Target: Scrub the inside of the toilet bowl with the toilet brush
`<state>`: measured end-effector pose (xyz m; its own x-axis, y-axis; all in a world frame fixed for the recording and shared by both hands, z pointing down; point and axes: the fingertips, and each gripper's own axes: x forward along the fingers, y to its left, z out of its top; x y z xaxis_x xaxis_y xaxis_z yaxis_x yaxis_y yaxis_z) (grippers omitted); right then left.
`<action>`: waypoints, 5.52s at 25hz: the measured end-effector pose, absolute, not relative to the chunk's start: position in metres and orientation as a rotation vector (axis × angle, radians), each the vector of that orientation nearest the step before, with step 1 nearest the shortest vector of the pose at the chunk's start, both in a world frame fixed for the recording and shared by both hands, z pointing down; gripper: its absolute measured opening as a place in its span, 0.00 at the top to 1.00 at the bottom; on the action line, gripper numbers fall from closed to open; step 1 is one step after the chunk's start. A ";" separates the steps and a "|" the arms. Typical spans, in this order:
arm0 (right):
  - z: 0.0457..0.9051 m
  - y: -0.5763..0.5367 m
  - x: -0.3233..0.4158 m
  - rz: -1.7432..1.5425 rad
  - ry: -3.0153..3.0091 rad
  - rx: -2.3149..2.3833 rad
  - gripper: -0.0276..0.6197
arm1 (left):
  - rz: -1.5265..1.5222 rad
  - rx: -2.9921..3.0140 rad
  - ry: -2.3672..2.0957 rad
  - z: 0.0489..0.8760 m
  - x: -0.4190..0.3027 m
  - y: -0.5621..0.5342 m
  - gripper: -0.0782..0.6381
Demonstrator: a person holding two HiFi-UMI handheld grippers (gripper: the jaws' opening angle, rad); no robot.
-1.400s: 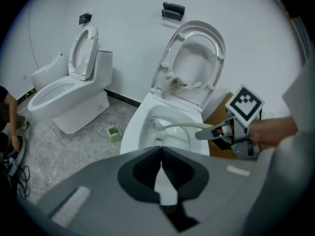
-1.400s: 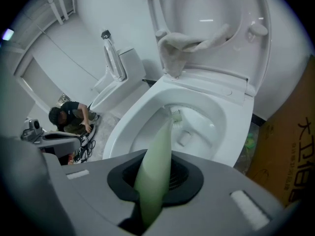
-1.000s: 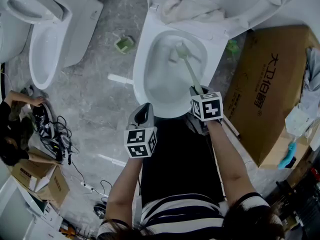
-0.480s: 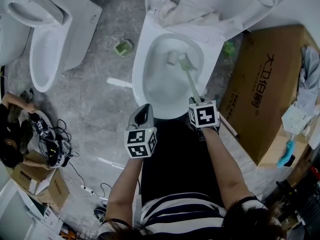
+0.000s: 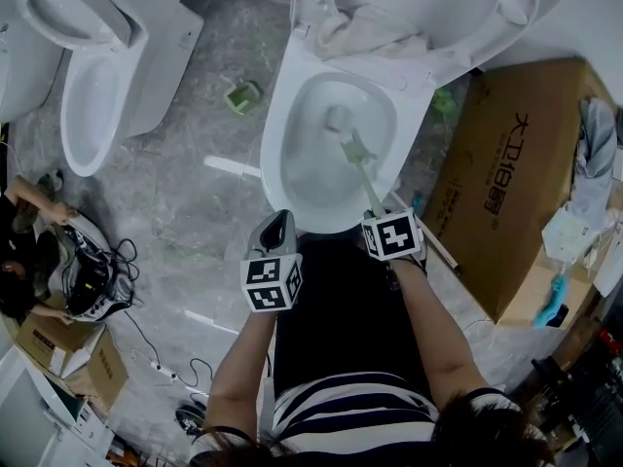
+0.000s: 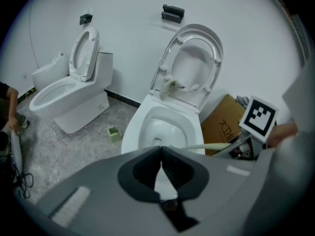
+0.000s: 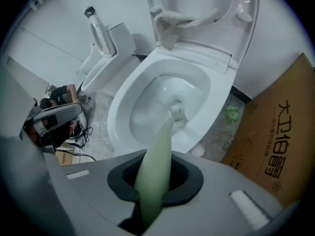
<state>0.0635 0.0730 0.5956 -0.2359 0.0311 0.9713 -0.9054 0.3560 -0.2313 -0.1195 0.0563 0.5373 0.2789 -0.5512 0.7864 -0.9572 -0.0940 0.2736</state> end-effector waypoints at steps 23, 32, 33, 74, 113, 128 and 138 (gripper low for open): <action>0.581 0.117 -0.012 1.321 -1.707 0.592 0.91 | 0.663 1.716 -1.388 0.543 -0.129 0.073 0.89; 0.597 0.087 -0.024 1.280 -1.752 0.621 0.92 | 0.657 1.752 -1.382 0.541 -0.121 0.062 0.89; 0.599 0.083 -0.023 1.278 -1.757 0.631 0.92 | 0.650 1.752 -1.382 0.541 -0.120 0.060 0.89; 0.605 -0.018 0.041 1.083 -1.772 0.968 0.92 | 0.605 1.775 -1.411 0.533 -0.115 0.042 0.89; 0.576 0.097 0.039 1.198 -1.401 0.941 0.92 | 0.669 1.906 -1.235 0.507 -0.143 0.037 0.89; 0.564 0.141 0.005 1.289 -1.457 0.645 0.93 | 0.648 1.842 -1.279 0.514 -0.154 0.058 0.89; 0.560 0.139 -0.034 1.364 -1.560 0.552 0.94 | 0.639 1.799 -1.321 0.519 -0.163 0.064 0.89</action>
<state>-0.0343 0.1389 0.5605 -0.4402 0.2454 0.8637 -0.8233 0.2736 -0.4973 -0.1628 0.0638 0.5189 0.3277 -0.5407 0.7747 -0.9430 -0.1375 0.3030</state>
